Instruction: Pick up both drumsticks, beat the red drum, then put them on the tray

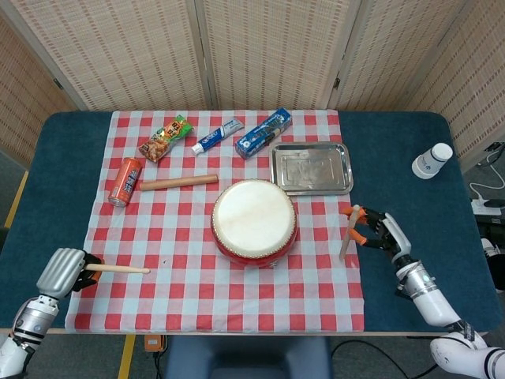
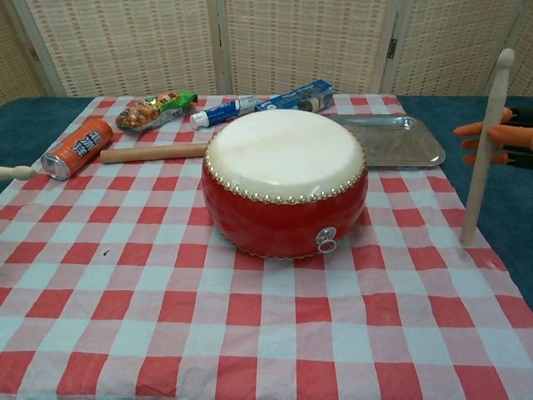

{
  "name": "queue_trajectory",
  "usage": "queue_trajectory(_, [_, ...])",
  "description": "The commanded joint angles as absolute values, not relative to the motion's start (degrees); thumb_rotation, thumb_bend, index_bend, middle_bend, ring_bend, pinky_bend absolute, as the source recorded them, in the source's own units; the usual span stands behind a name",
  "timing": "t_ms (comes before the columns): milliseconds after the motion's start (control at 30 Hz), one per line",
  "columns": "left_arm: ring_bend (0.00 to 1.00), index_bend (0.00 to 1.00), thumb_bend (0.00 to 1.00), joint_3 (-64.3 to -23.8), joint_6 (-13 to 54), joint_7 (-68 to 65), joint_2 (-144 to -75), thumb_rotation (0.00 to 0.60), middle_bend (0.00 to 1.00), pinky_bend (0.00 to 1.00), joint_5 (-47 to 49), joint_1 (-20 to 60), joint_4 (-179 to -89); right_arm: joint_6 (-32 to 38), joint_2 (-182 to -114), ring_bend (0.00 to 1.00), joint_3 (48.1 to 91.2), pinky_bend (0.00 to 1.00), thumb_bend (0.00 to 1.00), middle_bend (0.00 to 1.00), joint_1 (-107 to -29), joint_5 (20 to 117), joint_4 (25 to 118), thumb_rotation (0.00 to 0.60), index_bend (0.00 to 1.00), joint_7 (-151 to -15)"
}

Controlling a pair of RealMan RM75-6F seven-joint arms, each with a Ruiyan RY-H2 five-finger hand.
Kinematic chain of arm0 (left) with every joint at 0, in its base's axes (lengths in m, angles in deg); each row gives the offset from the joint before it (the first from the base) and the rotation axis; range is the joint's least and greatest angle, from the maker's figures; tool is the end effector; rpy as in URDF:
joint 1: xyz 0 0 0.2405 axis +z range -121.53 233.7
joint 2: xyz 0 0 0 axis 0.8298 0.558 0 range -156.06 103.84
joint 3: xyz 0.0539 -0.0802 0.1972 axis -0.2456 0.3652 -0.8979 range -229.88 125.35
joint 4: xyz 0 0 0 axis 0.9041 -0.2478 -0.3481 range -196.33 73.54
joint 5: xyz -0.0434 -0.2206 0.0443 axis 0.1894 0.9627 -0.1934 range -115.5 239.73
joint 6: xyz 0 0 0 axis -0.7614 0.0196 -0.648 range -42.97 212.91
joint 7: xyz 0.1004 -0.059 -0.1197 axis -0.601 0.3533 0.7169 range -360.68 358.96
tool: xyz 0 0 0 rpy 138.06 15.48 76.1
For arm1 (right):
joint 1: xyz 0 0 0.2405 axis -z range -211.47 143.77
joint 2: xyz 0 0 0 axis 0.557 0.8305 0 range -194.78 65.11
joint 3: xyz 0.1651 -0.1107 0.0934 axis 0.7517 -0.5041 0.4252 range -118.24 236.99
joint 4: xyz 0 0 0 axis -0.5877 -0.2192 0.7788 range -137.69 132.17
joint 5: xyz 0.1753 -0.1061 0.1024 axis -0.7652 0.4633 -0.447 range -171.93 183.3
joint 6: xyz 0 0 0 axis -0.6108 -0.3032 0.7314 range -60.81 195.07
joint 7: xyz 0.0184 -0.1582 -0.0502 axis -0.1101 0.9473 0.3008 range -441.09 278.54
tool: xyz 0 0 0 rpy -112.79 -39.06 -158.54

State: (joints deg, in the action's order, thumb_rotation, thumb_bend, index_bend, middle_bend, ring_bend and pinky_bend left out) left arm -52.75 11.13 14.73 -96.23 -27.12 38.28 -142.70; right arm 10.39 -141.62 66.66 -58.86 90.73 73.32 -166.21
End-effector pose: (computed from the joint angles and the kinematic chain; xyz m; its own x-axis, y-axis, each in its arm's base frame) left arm -0.2760 0.2547 0.0729 0.2763 0.1974 0.9406 0.9488 -0.2118 -0.2342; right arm -0.2570 -0.3152 0.0304 -0.8072 -0.2917 0.5132 -0.5790 0.2222 -0.7844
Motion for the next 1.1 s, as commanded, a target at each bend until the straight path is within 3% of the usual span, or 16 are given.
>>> queue_trajectory(33, [1.0,1.0,0.83,-52.8,11.2,14.6,-96.1,0.6,1.0,1.0,-27.1,38.3,-142.9,6.1,-147.1,0.24,60.4,0.25,0.39,0.31,-60.6,103.5,54.5,0.6,0.51,-198.0])
queue_trajectory(467, [1.0,1.0,0.83,-53.1,11.9,14.9,-96.2,0.6,1.0,1.0,-27.3,38.0,-142.7,0.4,-155.7,0.25,56.4,0.27,0.4,0.32,-62.0,103.6,38.5,0.6,0.45,-212.8])
queue_trajectory(900, [1.0,1.0,0.83,-53.5,12.0,15.9,-96.0,0.6,1.0,1.0,-27.5,38.2,-142.2,-2.6,-157.0,0.28,53.7,0.3,0.39,0.34,-64.1,105.1,38.6,0.6,0.46,-204.9])
queue_trajectory(967, [1.0,1.0,0.83,-53.6,12.0,16.1,-96.0,0.6,1.0,1.0,-27.6,38.3,-142.0,-1.8,-157.2,0.28,53.5,0.3,0.34,0.36,-64.5,104.9,39.4,0.6,0.47,-202.8])
queue_trajectory(1100, [1.0,1.0,0.83,-53.8,11.9,16.4,-96.1,0.6,1.0,1.0,-27.7,38.4,-141.8,-0.5,-157.7,0.31,53.4,0.32,0.11,0.39,-65.1,103.9,40.6,0.6,0.5,-199.7])
